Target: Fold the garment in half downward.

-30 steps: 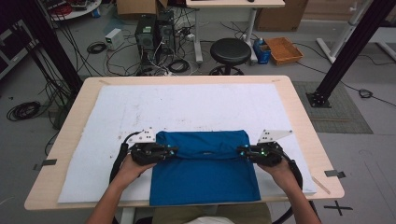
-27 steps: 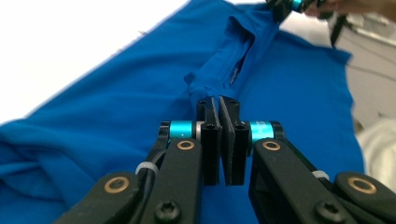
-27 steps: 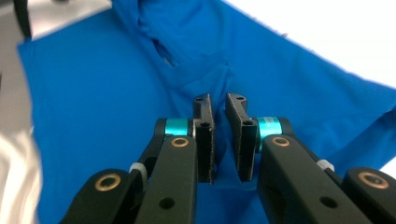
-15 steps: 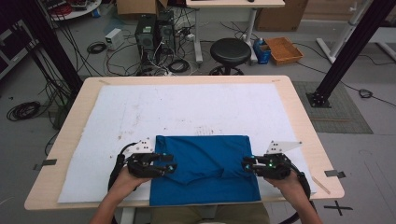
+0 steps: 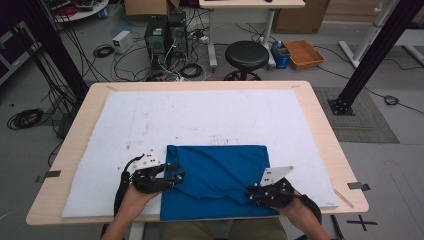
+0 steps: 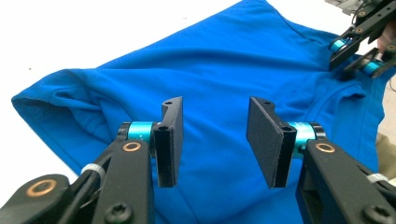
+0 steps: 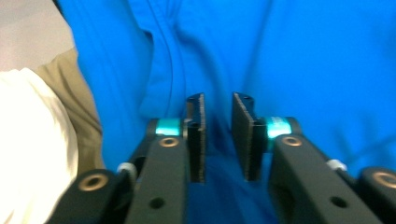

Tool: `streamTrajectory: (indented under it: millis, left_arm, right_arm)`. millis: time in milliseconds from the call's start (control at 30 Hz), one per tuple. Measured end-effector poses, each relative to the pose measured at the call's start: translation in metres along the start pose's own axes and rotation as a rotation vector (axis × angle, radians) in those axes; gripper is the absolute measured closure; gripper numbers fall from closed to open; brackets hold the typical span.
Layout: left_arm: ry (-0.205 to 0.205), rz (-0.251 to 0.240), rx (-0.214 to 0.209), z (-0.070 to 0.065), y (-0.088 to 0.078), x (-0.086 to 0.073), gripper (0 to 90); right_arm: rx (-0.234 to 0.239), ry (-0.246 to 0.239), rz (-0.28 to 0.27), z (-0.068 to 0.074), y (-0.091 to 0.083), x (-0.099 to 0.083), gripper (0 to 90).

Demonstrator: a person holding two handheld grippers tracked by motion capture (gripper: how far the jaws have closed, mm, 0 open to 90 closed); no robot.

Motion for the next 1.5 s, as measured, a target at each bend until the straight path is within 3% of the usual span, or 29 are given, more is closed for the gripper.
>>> streamTrajectory:
  millis: [100,167,200,300,433,567,633,867,900,933,967,1033,1133,1300,1500]
  left_arm:
    - [-0.001,-0.006,0.032,0.000,-0.003,0.000,56.2]
    - [-0.009,0.008,0.078,0.002,-0.004,-0.002,56.1]
    - [-0.011,0.018,0.103,0.002,-0.005,-0.004,56.1]
    - [-0.011,0.036,0.152,0.004,-0.007,-0.007,56.2]
    - [-0.013,0.083,0.185,0.002,-0.005,-0.014,56.4]
    - [0.023,0.163,0.203,0.001,-0.001,-0.026,56.4]
    - [0.078,0.177,0.237,-0.001,0.001,-0.027,57.8]
    - [0.114,0.170,0.304,-0.003,-0.001,-0.028,59.9]
    - [0.126,0.172,0.304,-0.004,-0.001,-0.029,63.9]
    - [0.150,0.174,0.306,-0.006,0.000,-0.029,76.7]
    - [0.176,0.177,0.310,-0.008,0.001,-0.029,82.4]
    - [0.213,0.191,0.322,-0.011,0.003,-0.028,83.9]
    - [0.178,0.159,0.307,-0.011,0.000,-0.024,86.2]
    - [0.040,0.016,0.200,-0.014,-0.021,-0.004,86.2]
    - [-0.014,0.008,0.140,-0.023,-0.035,-0.006,86.3]
  right_arm:
    - [-0.035,0.065,-0.078,-0.006,-0.014,0.001,69.6]
    - [-0.128,0.122,-0.135,-0.015,-0.024,0.003,61.0]
    - [-0.175,0.157,-0.153,-0.019,-0.029,0.003,61.0]
    - [-0.291,0.217,-0.162,-0.028,-0.041,-0.007,59.4]
    - [-0.293,0.224,-0.136,-0.025,-0.040,-0.011,58.3]
    - [-0.316,0.170,-0.016,-0.019,-0.026,-0.018,60.1]
    - [-0.336,0.139,-0.003,-0.017,-0.024,-0.017,62.6]
    - [-0.342,0.143,-0.006,-0.017,-0.026,-0.018,70.6]
    - [-0.343,0.140,-0.006,-0.018,-0.026,-0.018,72.8]
    - [-0.346,0.138,-0.002,-0.018,-0.026,-0.018,75.7]
    - [-0.341,0.131,-0.001,-0.018,-0.025,-0.017,80.9]
    - [-0.338,0.128,0.002,-0.018,-0.025,-0.017,82.0]
    - [-0.326,0.141,-0.010,-0.020,-0.025,-0.016,83.8]
    - [-0.303,0.159,-0.079,-0.022,-0.035,-0.010,83.8]
    - [-0.276,0.161,-0.107,-0.017,-0.045,-0.005,83.8]
Point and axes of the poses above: each handheld gripper's, and its own axes: y roughly forward along the jaws, x roughly out of its top, z roughly to its left, the point moved 6 cm from there along y, roughly forward along the jaws, and after that the axes turned 11 degrees about -z, right-handed, at the moved point
